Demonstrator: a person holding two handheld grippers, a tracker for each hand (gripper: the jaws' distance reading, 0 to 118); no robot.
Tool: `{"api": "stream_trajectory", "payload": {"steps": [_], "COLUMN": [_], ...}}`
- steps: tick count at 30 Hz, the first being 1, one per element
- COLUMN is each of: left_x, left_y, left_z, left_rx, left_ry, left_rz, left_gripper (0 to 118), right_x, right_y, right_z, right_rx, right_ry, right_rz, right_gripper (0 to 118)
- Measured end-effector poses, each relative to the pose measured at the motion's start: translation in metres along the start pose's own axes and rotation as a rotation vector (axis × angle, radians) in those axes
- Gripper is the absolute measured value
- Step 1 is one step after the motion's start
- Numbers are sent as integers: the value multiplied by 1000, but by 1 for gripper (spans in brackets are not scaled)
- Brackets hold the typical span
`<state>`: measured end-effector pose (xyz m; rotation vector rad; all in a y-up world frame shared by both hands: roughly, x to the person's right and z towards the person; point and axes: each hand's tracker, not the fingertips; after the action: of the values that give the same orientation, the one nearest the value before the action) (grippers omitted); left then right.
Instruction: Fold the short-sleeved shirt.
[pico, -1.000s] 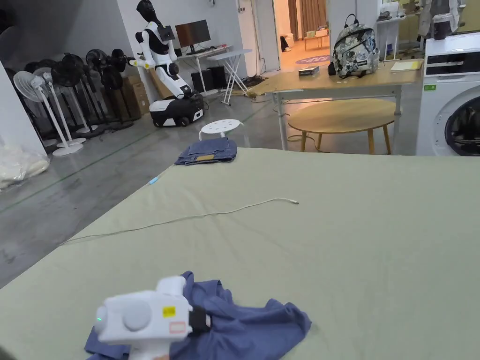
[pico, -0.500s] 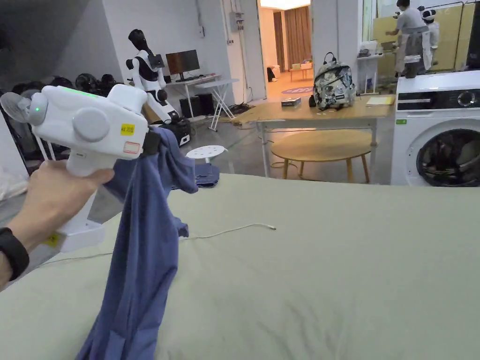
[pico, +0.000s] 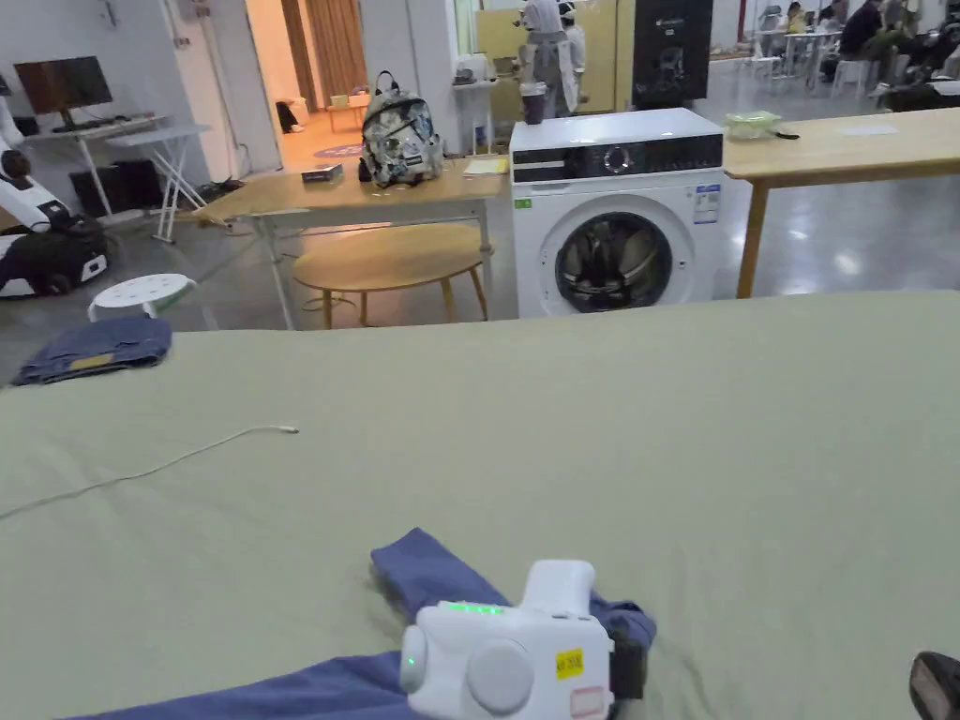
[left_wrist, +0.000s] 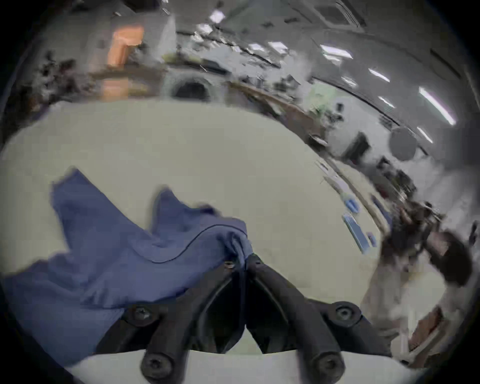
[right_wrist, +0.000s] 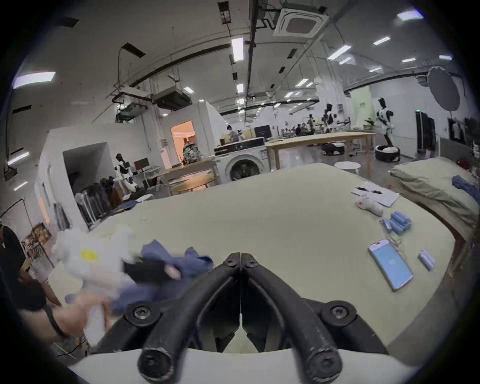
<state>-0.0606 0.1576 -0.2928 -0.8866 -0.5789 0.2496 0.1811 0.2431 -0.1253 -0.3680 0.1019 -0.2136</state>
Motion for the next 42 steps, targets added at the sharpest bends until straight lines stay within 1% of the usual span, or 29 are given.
{"api": "stream_trajectory", "payload": {"steps": [1, 2, 3, 5, 8, 9, 10, 11, 12, 14, 15, 17, 19, 22, 24, 25, 26, 27, 28, 29, 30, 31, 32, 35, 38, 41, 42], "left_x": [24, 47, 68, 108, 134, 137, 136, 126, 117, 92, 78, 50, 26, -10, -20, -23, -25, -24, -25, -25, -26, -31, -33, -29, -42, -62, -72], "left_y": [-14, -28, -39, -63, -79, -82, -85, -80, -78, -71, -64, -59, -58, -59, -64, -68, -72, -79, -85, -89, -94, -103, -105, -109, -98, -81, -74], "left_z": [-26, -43, -41, -49, -40, -35, -28, -24, -14, 16, 28, 79, 130, 212, 259, 282, 299, 312, 325, 333, 341, 351, 356, 360, 361, 345, 336], "left_rx": [-63, -69, -83, -132, -157, -155, -129, -120, -95, -33, 9, 114, 240, 372, 456, 475, 486, 501, 519, 530, 532, 569, 542, 542, 541, 432, 386], "left_ry": [-48, -79, -114, -208, -317, -323, -323, -327, -335, -295, -256, -108, 56, 279, 422, 496, 532, 562, 590, 613, 619, 641, 626, 656, 588, 497, 491], "left_rz": [-20, -32, -42, -109, -175, -185, -188, -171, -123, -58, -68, -158, -209, -224, -238, -239, -228, -220, -223, -208, -194, -188, -162, -137, -102, -39, -7], "left_gripper": [0, 0, 0, 0, 0, 11, 27, 37, 40, 59, 59, 59, 59, 59, 56, 52, 46, 33, 19, 6, 0, 0, 0, 0, 0, 0, 0], "right_x": [5, 9, 12, 18, 22, 22, 21, 20, 19, 17, 14, 5, -1, -11, -18, -23, -27, -31, -36, -40, -42, -44, -46, -48, -45, -42, -39], "right_y": [0, -1, -2, -4, -7, -7, -7, -8, -7, -5, -4, 0, 4, 7, 9, 10, 10, 11, 10, 9, 9, 10, 11, 14, 12, 8, 5], "right_z": [7, 13, 17, 23, 22, 22, 21, 21, 21, 21, 21, 22, 21, 21, 19, 18, 17, 16, 17, 19, 21, 23, 24, 20, 20, 22, 23], "right_rx": [2, 6, 8, 2, -17, -22, -28, -29, -32, -32, -28, -16, -21, -14, -10, -12, -15, -19, -15, 4, 21, 26, 31, 19, 12, 13, 11], "right_ry": [-11, -24, -34, -76, -96, -98, -92, -86, -77, -31, -29, -47, -30, 5, 34, 39, 42, 47, 57, 54, 59, 67, 72, 72, 77, 69, 64], "right_rz": [-9, -18, -24, -21, -4, 2, 7, 6, 0, -1, 24, 125, 172, 190, 192, 204, 227, 254, 278, 284, 280, 271, 262, 260, 256, 247, 241], "right_gripper": [0, 0, 0, 0, 0, 0, 0, 0, 0, 0, 0, 0, 0, 0, 0, 0, 0, 0, 0, 0, 0, 0, 0, 0, 0, 0, 0]}}
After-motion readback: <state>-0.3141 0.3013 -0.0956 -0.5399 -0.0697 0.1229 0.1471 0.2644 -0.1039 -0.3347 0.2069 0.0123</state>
